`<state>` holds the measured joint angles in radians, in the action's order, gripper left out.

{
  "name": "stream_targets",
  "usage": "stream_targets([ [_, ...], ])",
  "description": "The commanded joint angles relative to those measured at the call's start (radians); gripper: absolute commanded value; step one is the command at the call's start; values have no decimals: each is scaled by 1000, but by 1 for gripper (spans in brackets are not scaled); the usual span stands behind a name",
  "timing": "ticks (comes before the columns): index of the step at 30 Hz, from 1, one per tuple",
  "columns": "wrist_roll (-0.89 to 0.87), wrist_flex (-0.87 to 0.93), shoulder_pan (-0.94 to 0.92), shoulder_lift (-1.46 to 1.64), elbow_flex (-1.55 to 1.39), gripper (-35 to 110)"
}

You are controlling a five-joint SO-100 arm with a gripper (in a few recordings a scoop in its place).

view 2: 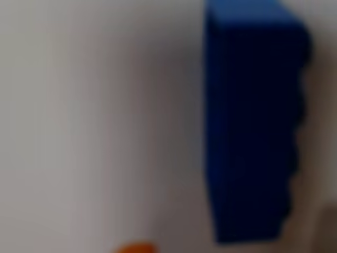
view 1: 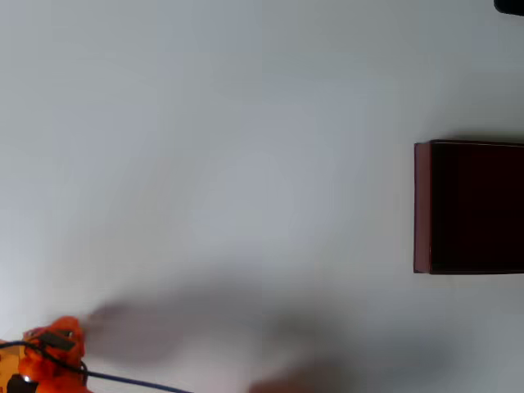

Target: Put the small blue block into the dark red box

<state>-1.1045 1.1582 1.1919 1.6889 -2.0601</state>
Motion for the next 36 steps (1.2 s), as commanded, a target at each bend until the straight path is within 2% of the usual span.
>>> stream_targets([
  [1,-8,-9,5,3,29,20],
  [23,-81,-124,48,-18,-32,19],
  [27,-77,-140,49,-28,-37,8],
  [36,-63,-163,35,-31,-55,2],
])
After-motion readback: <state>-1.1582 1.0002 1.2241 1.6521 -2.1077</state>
